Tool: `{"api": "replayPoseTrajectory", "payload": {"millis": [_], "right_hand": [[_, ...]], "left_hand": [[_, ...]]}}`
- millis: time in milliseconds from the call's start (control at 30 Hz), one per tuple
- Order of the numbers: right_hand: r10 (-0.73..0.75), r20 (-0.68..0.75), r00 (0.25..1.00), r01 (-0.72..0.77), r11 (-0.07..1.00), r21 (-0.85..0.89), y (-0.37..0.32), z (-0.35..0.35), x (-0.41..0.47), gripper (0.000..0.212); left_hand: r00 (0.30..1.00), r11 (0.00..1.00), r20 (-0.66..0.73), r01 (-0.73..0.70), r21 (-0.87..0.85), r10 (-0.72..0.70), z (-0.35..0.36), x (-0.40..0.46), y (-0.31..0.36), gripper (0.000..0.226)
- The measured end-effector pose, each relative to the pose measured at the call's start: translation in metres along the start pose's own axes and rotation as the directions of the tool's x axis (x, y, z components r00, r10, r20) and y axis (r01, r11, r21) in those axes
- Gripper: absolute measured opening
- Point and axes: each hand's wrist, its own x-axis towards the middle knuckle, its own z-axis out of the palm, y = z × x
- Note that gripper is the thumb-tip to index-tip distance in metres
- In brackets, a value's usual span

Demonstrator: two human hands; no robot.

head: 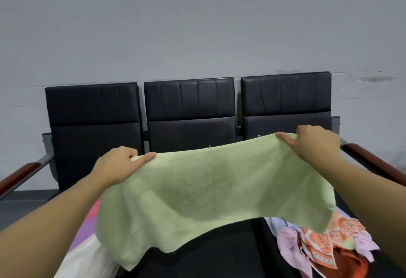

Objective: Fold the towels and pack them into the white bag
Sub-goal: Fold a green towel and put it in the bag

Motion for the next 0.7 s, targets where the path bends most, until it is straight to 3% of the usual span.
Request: {"api": "replayPoseTrajectory", "payload": {"millis": [100,300,533,700], "right_hand": [[-0.037,0.001,0.999,0.037,0.997,-0.063,0.003,-0.009,-0.012,0.072],[-0.085,-0.024,0.996,0.082,0.992,-0.096,0.011,-0.028,-0.04,0.078],[-0.133,-0.059,0.989,0.126,0.986,-0.107,0.025,-0.05,-0.06,0.081],[-0.146,0.031,0.989,0.148,0.981,-0.122,0.027,-0.028,-0.058,0.083]], "left_hand": [[0.998,0.991,-0.057,-0.009,0.13,0.016,-0.01,-0.012,-0.001,0.081],[0.995,0.977,-0.086,-0.034,0.212,0.053,-0.031,-0.036,-0.009,0.092],[0.987,0.981,-0.124,-0.082,0.176,0.105,-0.055,-0.054,-0.008,0.091],[0.997,0.981,-0.052,-0.043,0.191,0.053,-0.041,-0.043,-0.005,0.089]]}}
